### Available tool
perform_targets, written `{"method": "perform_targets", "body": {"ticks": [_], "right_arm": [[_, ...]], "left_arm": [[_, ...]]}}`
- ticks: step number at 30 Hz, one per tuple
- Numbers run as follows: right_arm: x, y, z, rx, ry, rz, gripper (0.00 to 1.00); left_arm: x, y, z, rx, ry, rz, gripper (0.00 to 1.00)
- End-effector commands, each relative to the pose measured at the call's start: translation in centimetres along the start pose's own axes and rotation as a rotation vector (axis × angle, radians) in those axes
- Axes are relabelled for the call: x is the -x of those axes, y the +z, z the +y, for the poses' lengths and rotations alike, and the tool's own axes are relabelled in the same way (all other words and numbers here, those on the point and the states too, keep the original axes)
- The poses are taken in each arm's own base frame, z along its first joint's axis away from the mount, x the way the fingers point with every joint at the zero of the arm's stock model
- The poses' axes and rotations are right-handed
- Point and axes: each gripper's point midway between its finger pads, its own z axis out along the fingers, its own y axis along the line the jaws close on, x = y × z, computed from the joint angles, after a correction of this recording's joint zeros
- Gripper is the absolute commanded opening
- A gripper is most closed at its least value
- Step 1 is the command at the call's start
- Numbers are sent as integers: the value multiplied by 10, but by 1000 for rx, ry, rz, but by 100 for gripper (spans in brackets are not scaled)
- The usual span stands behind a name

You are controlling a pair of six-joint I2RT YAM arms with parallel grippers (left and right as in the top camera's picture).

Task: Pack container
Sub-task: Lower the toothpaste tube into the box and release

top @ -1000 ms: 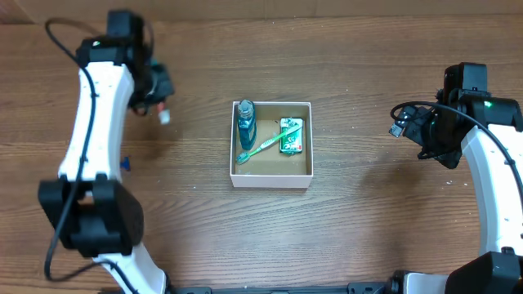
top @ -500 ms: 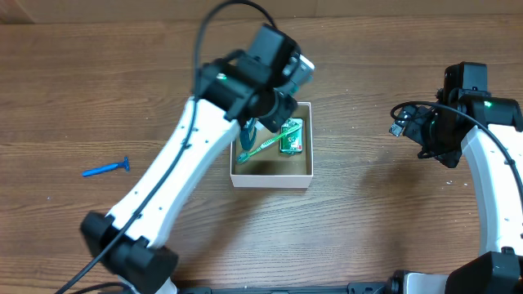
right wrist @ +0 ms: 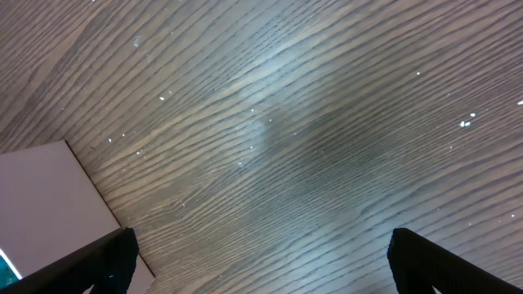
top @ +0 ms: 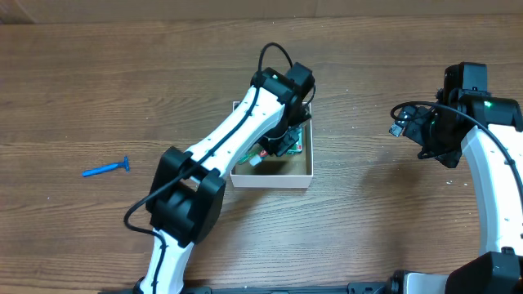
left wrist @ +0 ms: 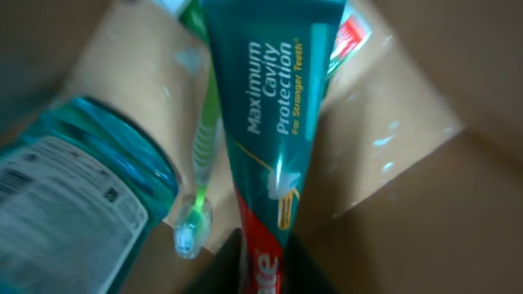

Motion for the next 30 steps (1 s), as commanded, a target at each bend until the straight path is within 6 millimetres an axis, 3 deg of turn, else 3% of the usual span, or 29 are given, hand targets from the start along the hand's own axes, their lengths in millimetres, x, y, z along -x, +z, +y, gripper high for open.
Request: {"method": "perform_targets", "body": {"ticks": [1,3,5,10,13,16,19,23,27,30], "right_arm": [[0,-1,1,5,-2,-5,100],[0,-1,1,5,-3,-5,100],[0,-1,1,5,-3,-4,100],[0,-1,1,5,-3,-5,100],[0,-1,1,5,-3,-5,100],[0,-1,1,5,-3,-5,100],[0,-1,1,5,-3,-5,100],[0,-1,1,5,-3,-5,100],[0,-1,1,5,-3,-5,100],[0,-1,1,5,-3,-5,100]], "left_arm": [[1,-12,9,39,-11,-19,36],[6,-27,11,55,-19,-60,45],[11,-55,18,101,-30,-125,54],[8,-152,33,227,-68,-336,58],[-10,-202,51,298,-187,-455,100],[-41,-232,74,315,-332,-516,100],[-89,-240,111,314,-573,-488,100],[-158,-227,162,303,-999,-390,100],[-225,-195,199,235,-1531,-291,100],[-251,-167,210,141,-1779,-232,100]]}}
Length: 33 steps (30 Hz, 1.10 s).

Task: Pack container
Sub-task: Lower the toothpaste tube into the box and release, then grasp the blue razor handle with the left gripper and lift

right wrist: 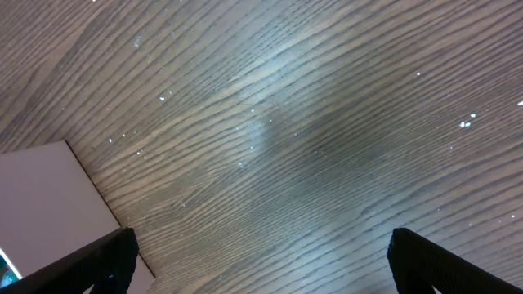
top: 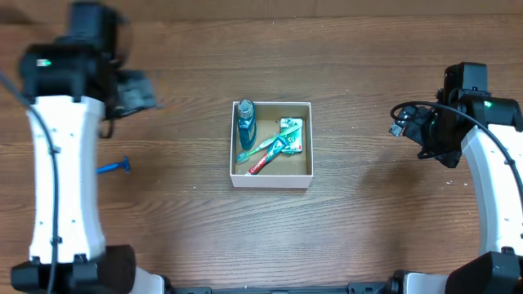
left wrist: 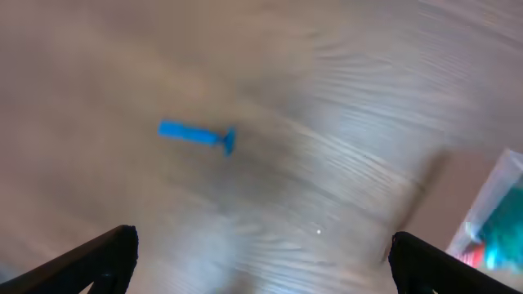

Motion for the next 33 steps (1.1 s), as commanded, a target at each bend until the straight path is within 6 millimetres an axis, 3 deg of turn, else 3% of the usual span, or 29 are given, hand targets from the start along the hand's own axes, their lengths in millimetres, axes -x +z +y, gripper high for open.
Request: {"method": "perform_targets", "body": {"ticks": [1,6,10,15,23,28,33], "right_arm": [[0,-1,1,4,-3,-4,100],[0,-1,1,4,-3,-4,100],[0,-1,1,4,-3,-4,100],[-1,-1,0,3,-3,-1,100],[-1,-1,0,2,-3,1,100],[-1,-1,0,1,-3,2,100],[-1,-1,0,2,-3,1,100]], "left_arm": [[-8,39,36,16,-465,139,100],[-18,90,71,84,-626,207,100],[-31,137,86,117,-718,230,100],[-41,193,90,113,-729,208,100],[-70,256,81,160,-724,354,100],[-87,278,81,200,-716,423,100],[-92,285,81,213,-712,445,100]]}}
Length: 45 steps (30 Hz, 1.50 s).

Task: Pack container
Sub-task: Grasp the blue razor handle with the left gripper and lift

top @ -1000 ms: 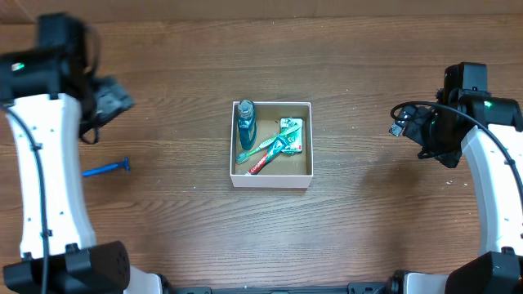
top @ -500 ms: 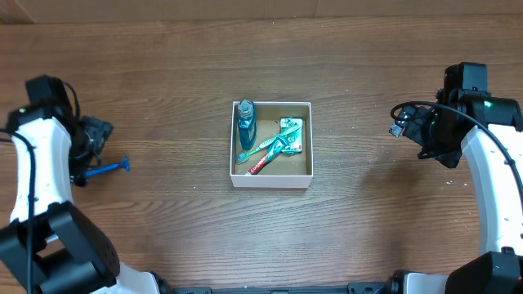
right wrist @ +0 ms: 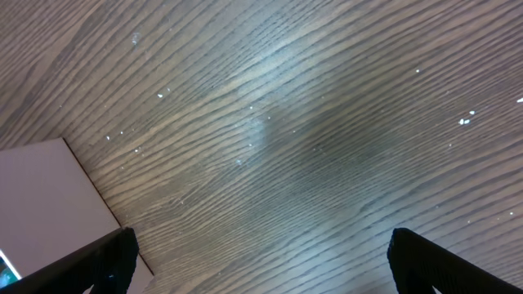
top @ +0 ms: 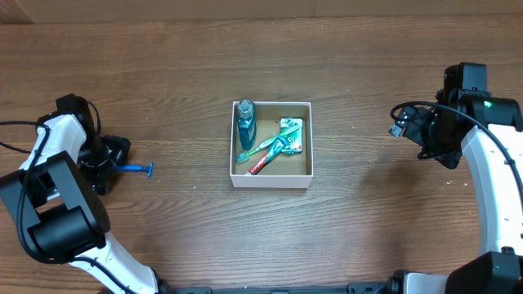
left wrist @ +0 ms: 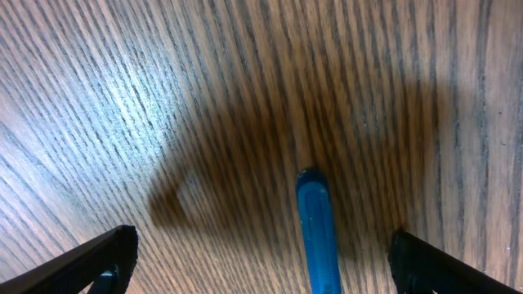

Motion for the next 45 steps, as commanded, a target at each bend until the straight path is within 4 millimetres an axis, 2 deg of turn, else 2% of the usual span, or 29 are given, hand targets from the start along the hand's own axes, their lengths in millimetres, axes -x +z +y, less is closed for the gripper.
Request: {"method": "perform_targets", "body": {"ticks": [1,8,13,18,21,24,28,32,35,42,45], "right_arm": [[0,-1,0,4,-1,-5,100],[1,-1,1,6,-1,-8,100],[1,-1,1,6,-1,-8,100],[1,-1,1,6,-1,-8,100],[1,-1,1,6,-1,-8,100],[1,-1,1,6,-1,-8,100],[1,-1,1,6,-1,-8,100],[1,-1,1,6,-1,-8,100],[1,-1,1,5,-1,-8,100],[1,-1,1,6,-1,-9,100],[2,-1,1,7,-1,-10,100]], "left_arm": [[-6,21,10,60,-14,40,100],[-12,20,9,53,-11,69,75],[-22,19,4,24,-8,116,69],[-28,19,1,30,12,118,52],[-32,19,-2,28,24,120,37],[-36,18,-5,22,34,127,27],[-39,18,-8,14,38,139,24],[-43,17,-11,-8,44,165,17],[-45,17,-13,-20,61,175,4],[-43,15,-16,-29,64,170,4],[-42,3,-30,-97,118,183,4]]}}
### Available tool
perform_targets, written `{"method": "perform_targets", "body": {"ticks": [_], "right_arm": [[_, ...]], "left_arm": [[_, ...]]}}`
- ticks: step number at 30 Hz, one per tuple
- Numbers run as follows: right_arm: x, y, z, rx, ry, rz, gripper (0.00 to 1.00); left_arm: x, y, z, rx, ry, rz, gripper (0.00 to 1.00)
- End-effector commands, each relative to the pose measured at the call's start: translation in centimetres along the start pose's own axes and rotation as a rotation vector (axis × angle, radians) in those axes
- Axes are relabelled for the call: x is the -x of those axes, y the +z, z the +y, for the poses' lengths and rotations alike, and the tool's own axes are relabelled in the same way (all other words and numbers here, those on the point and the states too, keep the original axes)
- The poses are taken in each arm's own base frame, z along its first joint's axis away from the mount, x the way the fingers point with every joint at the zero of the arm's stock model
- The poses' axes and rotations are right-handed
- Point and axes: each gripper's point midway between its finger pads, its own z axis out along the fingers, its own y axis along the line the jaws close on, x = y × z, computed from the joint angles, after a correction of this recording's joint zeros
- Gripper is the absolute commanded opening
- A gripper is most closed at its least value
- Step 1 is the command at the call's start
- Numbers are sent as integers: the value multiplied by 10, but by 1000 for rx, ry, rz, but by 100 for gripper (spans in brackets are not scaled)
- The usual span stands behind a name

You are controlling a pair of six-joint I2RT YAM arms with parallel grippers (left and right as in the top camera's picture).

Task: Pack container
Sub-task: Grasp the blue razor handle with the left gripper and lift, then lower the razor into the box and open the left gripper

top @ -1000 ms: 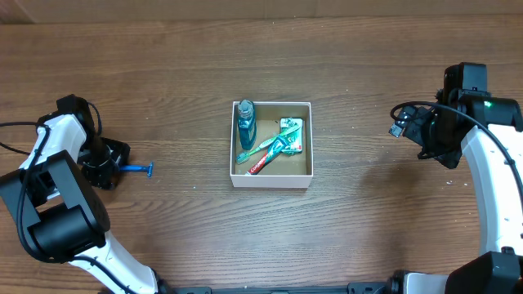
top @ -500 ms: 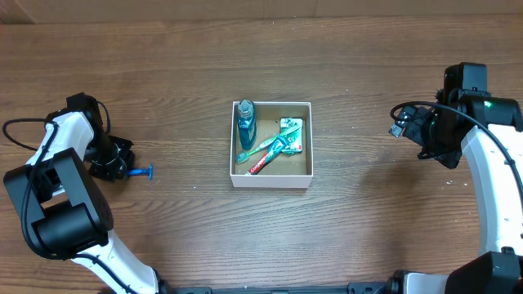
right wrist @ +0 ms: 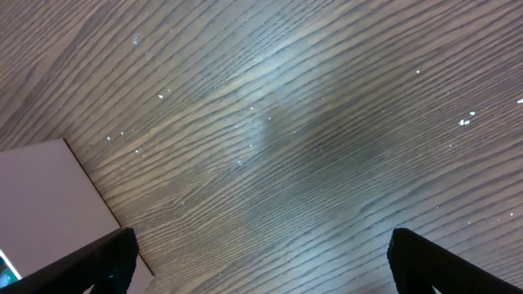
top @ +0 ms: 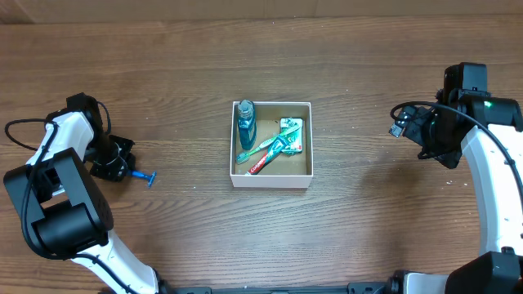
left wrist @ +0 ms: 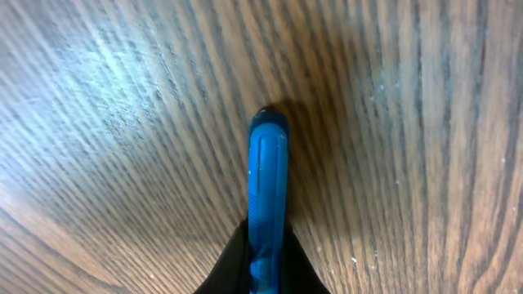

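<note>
A white open box sits mid-table holding a teal mouthwash bottle, a green toothbrush, a toothpaste tube and a small green packet. At the far left my left gripper is shut on the handle of a blue razor, whose head pokes out to the right. In the left wrist view the blue razor handle runs up from between the closed fingers, low over the wood. My right gripper stands open over bare table at the right.
A corner of the white box shows at the lower left of the right wrist view. The wooden table spreads around the box. The right arm stands along the right edge.
My left gripper, then open around the blue razor's handle, is now shut on it. The razor sits slightly lower and nearer me in the overhead view. The right arm has not moved.
My left gripper was inside the box at the toothpaste tube. Then it was open at the far left, above the razor lying on the table. Then it stood low around the razor's handle, and now it grips it. The right gripper stayed open throughout.
</note>
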Motion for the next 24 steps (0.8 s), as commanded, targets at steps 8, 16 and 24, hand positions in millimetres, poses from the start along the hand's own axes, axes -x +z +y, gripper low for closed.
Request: {"method": "perform_targets", "body": {"ticks": [8,16,24], "right_arm": [[1,-1,1,6,-1,-9,100],[2,-1,1,8,-1,-12,100],[3,-2,2,10,-1,-17,100]], "left_arm": [[-11,-98,-78,-271,324,-113,4],[-135,-235,-150,-512,1077,-447,4],[-286,-238,-160,-455,1749,-641,4]]}}
